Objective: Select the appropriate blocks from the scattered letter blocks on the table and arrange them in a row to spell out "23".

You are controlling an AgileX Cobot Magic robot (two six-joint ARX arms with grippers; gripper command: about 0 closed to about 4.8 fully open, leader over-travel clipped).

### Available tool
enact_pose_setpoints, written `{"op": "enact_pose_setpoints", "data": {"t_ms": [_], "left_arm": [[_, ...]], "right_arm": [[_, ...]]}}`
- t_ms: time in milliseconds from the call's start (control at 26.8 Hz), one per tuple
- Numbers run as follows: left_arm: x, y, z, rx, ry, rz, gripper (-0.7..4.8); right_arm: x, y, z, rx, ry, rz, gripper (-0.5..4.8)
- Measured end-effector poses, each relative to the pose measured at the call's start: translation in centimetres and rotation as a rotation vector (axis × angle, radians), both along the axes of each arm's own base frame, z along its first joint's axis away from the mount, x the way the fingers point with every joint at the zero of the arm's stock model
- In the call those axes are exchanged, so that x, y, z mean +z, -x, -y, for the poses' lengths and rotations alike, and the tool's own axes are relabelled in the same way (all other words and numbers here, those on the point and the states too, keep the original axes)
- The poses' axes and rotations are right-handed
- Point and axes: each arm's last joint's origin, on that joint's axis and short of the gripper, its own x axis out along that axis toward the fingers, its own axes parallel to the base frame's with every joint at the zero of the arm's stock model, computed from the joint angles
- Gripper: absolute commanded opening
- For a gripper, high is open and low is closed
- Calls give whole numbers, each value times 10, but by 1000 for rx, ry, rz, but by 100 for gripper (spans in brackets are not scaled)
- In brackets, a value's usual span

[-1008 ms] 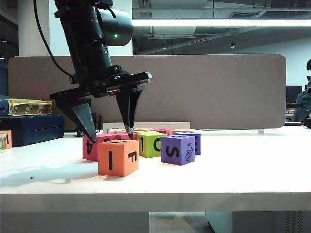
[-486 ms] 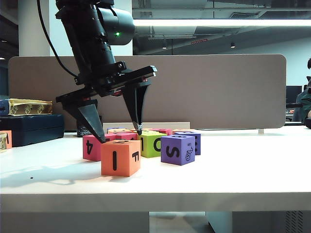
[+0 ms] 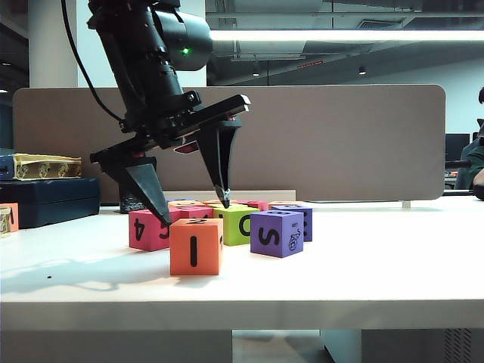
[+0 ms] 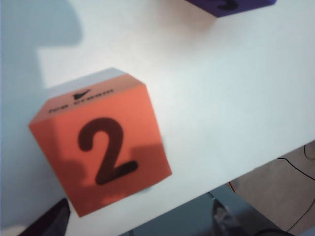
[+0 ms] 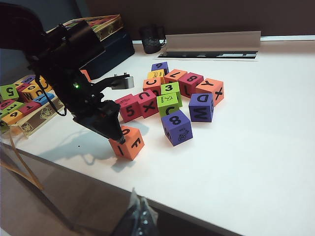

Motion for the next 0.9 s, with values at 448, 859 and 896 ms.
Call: {"op": "enact_pose_setpoints", "data": {"t_ms": [448, 859, 896], "left_arm": [[59, -17, 33, -147, 146, 363, 362], [-5, -41, 67, -284, 3, 454, 365], [-5, -42, 68, -283, 10, 466, 365]], "right_arm": [[0, 0, 1, -25, 7, 1, -1], [0, 0, 1, -32, 8, 1, -1], [0, 0, 1, -32, 8, 1, -1]]}}
